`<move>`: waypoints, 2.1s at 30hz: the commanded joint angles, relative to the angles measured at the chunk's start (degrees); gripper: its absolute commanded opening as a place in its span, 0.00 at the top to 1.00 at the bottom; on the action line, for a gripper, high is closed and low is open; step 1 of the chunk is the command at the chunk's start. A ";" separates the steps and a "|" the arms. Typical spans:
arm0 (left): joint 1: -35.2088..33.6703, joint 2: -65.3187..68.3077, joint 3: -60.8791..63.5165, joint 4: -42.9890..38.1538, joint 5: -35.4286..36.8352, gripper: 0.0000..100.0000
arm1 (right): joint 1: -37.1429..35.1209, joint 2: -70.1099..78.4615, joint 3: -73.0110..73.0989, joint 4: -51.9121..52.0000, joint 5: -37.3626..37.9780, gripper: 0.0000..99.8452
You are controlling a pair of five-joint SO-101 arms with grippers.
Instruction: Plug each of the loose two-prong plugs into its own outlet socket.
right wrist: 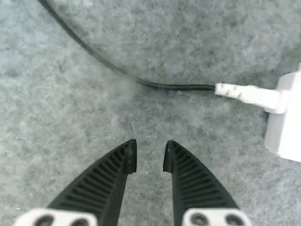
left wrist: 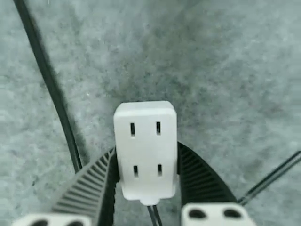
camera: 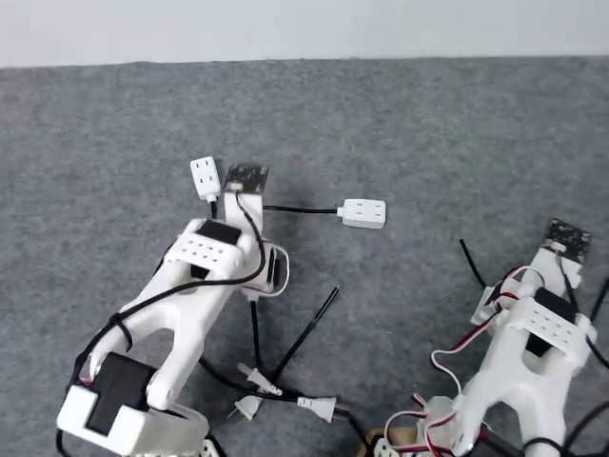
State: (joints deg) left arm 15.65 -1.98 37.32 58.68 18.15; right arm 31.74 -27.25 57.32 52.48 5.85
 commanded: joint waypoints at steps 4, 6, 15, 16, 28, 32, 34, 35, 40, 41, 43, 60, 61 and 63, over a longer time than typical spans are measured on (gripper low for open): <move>-0.09 5.01 -3.47 -1.93 -0.79 0.99 | -1.10 -1.89 -0.44 -1.10 -0.09 0.89; -0.09 6.24 -5.23 -1.67 -0.79 0.99 | -1.10 -1.89 -0.44 -1.10 -0.09 0.89; -0.62 10.02 -11.30 2.11 -0.44 0.81 | -1.54 -1.89 0.44 -1.27 2.73 0.89; -0.70 9.76 -11.30 2.20 -0.44 0.79 | -2.24 -1.89 0.53 -1.27 2.81 0.89; -0.09 -3.87 -1.27 2.20 -1.32 0.76 | -4.09 -1.89 0.97 -1.27 3.43 0.89; -1.32 -8.18 1.98 2.29 -3.60 0.75 | -4.09 -1.89 1.49 -1.27 5.01 0.89; -2.90 -11.78 4.62 2.20 -5.98 0.75 | -4.09 -1.89 1.49 -1.27 5.10 0.89; -3.69 -14.24 6.29 2.20 -6.95 0.75 | -4.35 -1.98 1.49 -1.27 5.19 0.89; -7.21 -33.58 17.54 1.93 -10.64 0.75 | -11.21 -2.59 1.49 -0.04 11.69 0.98; -8.44 -38.07 20.18 1.93 -11.96 0.75 | -12.88 -2.59 1.14 0.84 13.19 0.99; -12.48 -45.63 24.75 0.62 -14.51 0.75 | -17.19 -3.30 -0.35 3.91 15.47 0.98; -43.78 -64.26 36.18 -5.63 -19.43 0.75 | -79.08 -21.05 -13.98 36.09 26.20 0.80; -45.71 -64.26 36.26 -6.15 -19.43 0.75 | -82.51 -21.05 -13.98 36.09 26.20 0.80; -49.32 -64.26 36.53 -6.77 -19.43 0.75 | -88.92 -21.05 -13.19 35.91 26.55 0.80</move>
State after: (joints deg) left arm -26.99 -65.36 74.33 54.64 -0.66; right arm -47.82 -46.95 46.68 87.91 31.43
